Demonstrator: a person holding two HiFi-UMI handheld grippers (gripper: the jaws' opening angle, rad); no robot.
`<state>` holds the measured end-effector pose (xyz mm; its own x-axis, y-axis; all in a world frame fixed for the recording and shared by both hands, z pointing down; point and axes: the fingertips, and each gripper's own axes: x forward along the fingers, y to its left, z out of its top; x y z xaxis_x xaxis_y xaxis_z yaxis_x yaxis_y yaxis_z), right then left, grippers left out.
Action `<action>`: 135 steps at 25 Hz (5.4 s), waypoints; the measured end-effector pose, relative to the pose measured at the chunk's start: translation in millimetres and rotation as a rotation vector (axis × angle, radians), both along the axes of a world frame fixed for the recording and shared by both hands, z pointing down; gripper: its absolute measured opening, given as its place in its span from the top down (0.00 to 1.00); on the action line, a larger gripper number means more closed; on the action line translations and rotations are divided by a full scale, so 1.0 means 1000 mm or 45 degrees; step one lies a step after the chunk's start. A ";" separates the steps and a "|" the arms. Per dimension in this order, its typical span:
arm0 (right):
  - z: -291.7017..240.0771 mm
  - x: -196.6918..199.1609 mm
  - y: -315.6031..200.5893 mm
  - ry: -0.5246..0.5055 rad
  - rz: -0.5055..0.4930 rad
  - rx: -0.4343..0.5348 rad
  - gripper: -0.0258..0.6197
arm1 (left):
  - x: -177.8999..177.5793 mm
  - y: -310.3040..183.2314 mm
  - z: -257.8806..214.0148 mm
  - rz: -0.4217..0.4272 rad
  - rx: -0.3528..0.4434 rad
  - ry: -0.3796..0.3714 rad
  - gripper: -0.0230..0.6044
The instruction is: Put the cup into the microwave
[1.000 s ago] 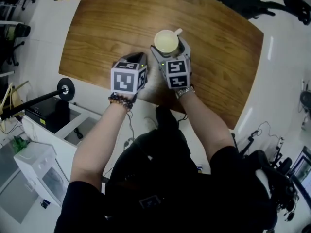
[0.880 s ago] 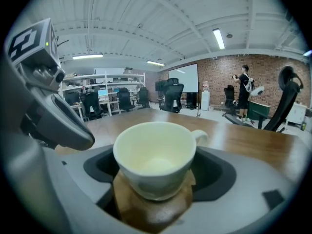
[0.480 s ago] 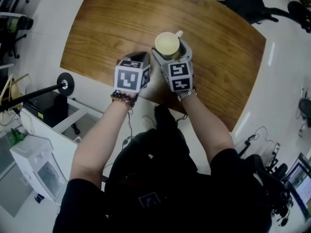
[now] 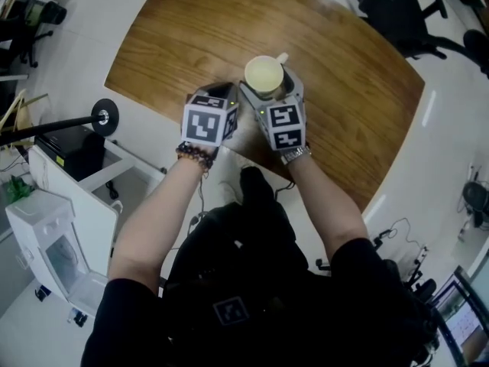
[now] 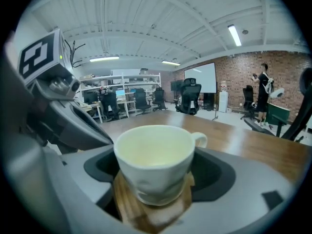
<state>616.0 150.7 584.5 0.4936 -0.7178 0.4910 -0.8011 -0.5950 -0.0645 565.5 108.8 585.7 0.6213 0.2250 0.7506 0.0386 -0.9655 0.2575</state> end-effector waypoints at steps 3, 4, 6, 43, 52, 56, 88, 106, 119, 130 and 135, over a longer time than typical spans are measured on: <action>-0.006 -0.007 -0.013 0.004 -0.051 0.011 0.26 | -0.011 -0.014 -0.001 -0.050 0.017 -0.012 0.96; -0.008 -0.009 -0.018 0.006 -0.070 0.014 0.26 | -0.014 -0.019 -0.003 -0.069 0.018 -0.011 0.96; -0.012 -0.016 -0.030 0.008 -0.113 0.022 0.25 | -0.021 -0.029 -0.007 -0.110 0.017 -0.003 0.96; -0.092 -0.341 -0.253 0.025 -1.038 0.111 0.26 | -0.371 -0.218 -0.063 -1.063 0.101 0.119 0.96; -0.106 -0.475 -0.282 0.006 -1.263 0.138 0.26 | -0.513 -0.236 -0.071 -1.308 0.139 0.129 0.96; -0.114 -0.531 -0.291 0.007 -1.355 0.152 0.26 | -0.578 -0.237 -0.068 -1.428 0.150 0.108 0.96; -0.129 -0.802 -0.326 -0.061 -1.866 0.177 0.26 | -0.820 -0.240 -0.084 -1.903 0.225 0.136 0.96; -0.101 -0.902 -0.411 -0.133 -2.051 0.138 0.25 | -0.881 -0.299 -0.068 -2.027 0.171 0.076 0.96; -0.084 -0.957 -0.463 -0.132 -2.137 0.131 0.26 | -0.899 -0.324 -0.056 -2.075 0.115 0.059 0.96; -0.067 -0.987 -0.491 -0.107 -2.189 0.145 0.25 | -0.904 -0.344 -0.045 -2.094 0.076 0.046 0.96; -0.059 -0.996 -0.505 -0.099 -2.181 0.140 0.25 | -0.909 -0.353 -0.042 -2.099 0.068 0.036 0.96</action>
<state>-380.3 -354.6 525.4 -0.8336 -0.3901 0.3912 -0.4631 0.8795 -0.1098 -343.6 -244.0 543.2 0.1629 -0.6744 0.7201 -0.9699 0.0244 0.2422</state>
